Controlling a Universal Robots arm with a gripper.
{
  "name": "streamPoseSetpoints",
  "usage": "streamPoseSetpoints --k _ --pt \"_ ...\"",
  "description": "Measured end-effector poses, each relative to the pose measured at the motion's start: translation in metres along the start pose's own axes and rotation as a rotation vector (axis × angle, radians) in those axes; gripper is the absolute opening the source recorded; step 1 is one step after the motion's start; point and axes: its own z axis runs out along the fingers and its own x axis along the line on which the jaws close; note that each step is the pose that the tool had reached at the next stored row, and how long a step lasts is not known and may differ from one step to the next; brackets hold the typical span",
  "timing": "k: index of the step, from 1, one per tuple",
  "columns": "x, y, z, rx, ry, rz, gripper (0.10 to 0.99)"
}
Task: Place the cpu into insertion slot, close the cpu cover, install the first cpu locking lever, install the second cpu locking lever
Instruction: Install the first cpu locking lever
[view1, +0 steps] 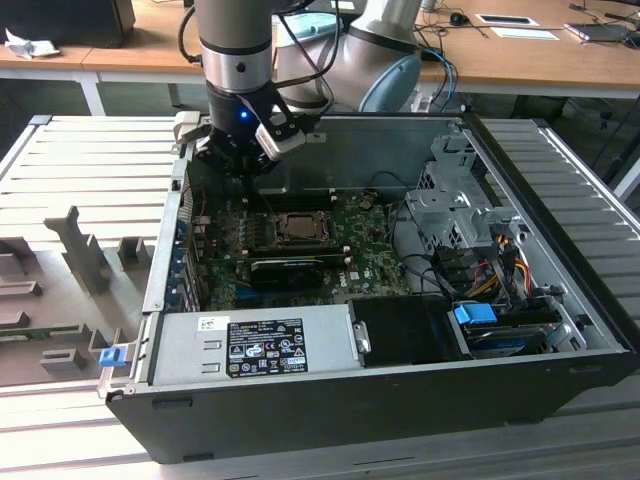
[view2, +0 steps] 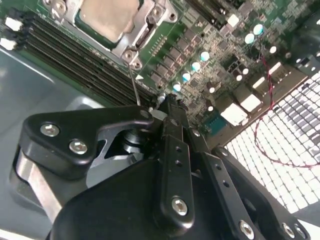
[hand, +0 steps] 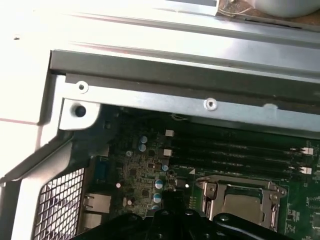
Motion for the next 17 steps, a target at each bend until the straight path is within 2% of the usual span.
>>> streamPoseSetpoints --k 2,6,10,17 --pt "0.0002 0.002 0.0009 0.0 -0.0001 0.0 0.106" --pt "-0.0008 0.0104 0.0017 0.0 0.0 0.0 0.106" --pt "-0.0038 0.0132 0.002 0.001 0.0001 0.0 0.106" --pt "-0.0248 0.0106 0.0024 0.001 0.0 0.002 0.106"
